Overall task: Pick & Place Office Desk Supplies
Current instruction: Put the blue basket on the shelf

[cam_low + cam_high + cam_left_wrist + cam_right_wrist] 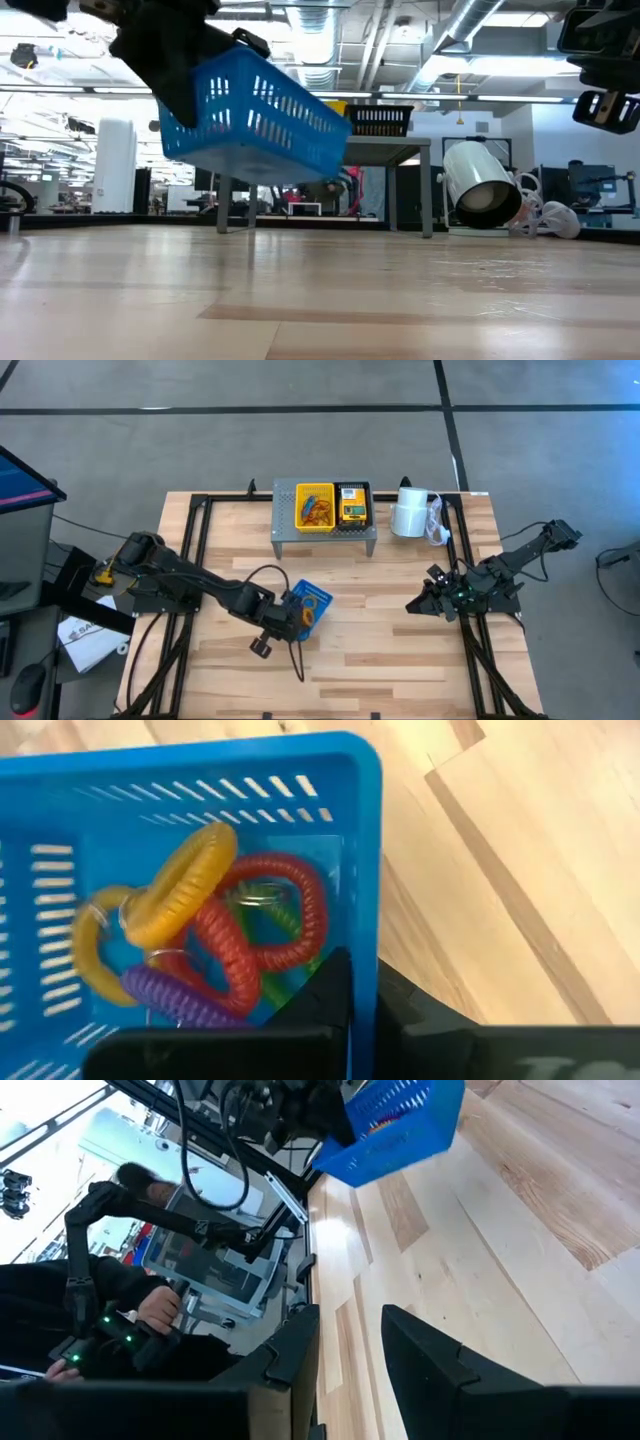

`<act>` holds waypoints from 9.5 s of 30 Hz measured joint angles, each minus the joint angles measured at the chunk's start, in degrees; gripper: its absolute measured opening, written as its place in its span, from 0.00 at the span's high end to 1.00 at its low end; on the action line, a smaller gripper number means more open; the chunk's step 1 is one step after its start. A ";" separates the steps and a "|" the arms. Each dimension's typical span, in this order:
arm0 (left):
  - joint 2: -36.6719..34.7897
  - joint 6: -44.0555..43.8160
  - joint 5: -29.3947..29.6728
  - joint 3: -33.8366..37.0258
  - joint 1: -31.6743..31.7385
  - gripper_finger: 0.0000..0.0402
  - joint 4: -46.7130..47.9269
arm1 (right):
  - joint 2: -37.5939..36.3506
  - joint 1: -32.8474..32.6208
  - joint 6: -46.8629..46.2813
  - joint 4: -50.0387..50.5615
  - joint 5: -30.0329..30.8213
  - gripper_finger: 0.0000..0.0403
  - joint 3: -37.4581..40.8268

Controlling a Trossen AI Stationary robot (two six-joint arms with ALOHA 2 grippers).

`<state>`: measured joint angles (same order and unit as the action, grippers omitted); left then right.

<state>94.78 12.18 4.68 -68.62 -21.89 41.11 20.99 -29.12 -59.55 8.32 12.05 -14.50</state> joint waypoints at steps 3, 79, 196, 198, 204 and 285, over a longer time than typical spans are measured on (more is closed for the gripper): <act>-1.35 -1.76 0.52 0.00 0.00 1.00 1.31 | 0.00 0.01 0.00 0.00 0.00 0.73 0.00; -20.76 2.58 11.79 -0.04 34.17 1.00 13.75 | 0.00 0.01 0.00 0.07 0.00 0.73 0.02; -15.17 9.91 6.39 -0.03 38.77 0.58 4.13 | -0.02 -0.01 0.00 0.26 -0.02 0.73 0.00; -15.64 9.91 6.39 0.00 38.76 0.56 4.11 | -0.01 -0.01 0.00 0.26 -0.02 0.73 0.00; -16.64 9.89 6.39 0.00 38.66 0.51 4.16 | -0.02 -0.01 0.00 0.26 -0.01 0.73 0.00; -29.81 -35.33 6.92 3.23 55.06 1.00 10.78 | -0.01 0.01 0.00 0.28 -0.02 0.73 0.02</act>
<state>64.97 -23.15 11.59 -65.39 33.17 51.89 20.98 -29.11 -59.55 8.60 12.03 -14.48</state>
